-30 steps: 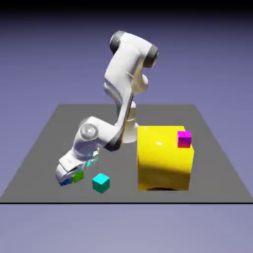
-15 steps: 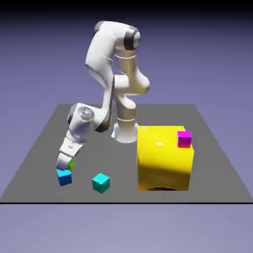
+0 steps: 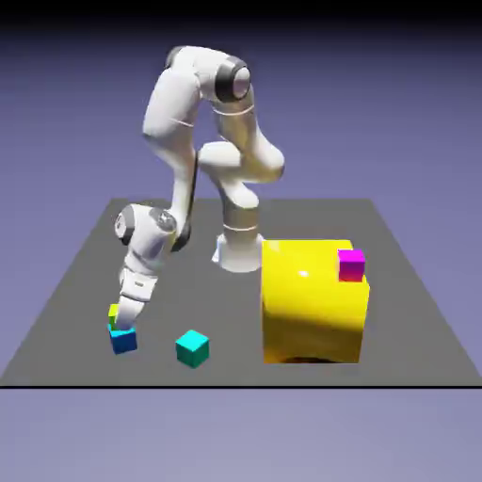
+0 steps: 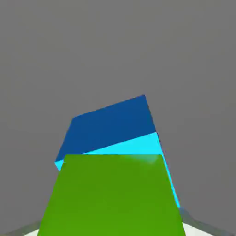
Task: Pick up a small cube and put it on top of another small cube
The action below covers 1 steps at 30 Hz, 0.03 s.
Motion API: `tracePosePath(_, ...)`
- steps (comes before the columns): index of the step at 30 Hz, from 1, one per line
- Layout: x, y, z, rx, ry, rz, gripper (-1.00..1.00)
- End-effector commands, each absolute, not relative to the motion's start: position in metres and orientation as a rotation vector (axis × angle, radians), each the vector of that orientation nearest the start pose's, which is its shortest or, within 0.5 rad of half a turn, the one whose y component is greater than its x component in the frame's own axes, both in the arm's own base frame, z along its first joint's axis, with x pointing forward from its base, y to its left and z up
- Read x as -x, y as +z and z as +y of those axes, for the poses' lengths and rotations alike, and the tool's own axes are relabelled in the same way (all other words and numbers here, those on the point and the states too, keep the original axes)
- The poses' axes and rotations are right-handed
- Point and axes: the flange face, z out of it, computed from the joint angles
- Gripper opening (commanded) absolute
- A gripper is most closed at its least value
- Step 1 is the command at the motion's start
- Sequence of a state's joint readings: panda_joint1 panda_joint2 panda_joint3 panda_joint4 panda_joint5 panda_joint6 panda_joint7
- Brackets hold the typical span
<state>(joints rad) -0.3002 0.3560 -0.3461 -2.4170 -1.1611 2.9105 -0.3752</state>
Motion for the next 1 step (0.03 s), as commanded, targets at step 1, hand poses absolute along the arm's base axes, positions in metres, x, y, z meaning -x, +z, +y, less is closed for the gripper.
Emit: tracePosePath(1, -0.4061, 0.1794, -0.2447, 3.208, 0.268, -1.520, 1.00)
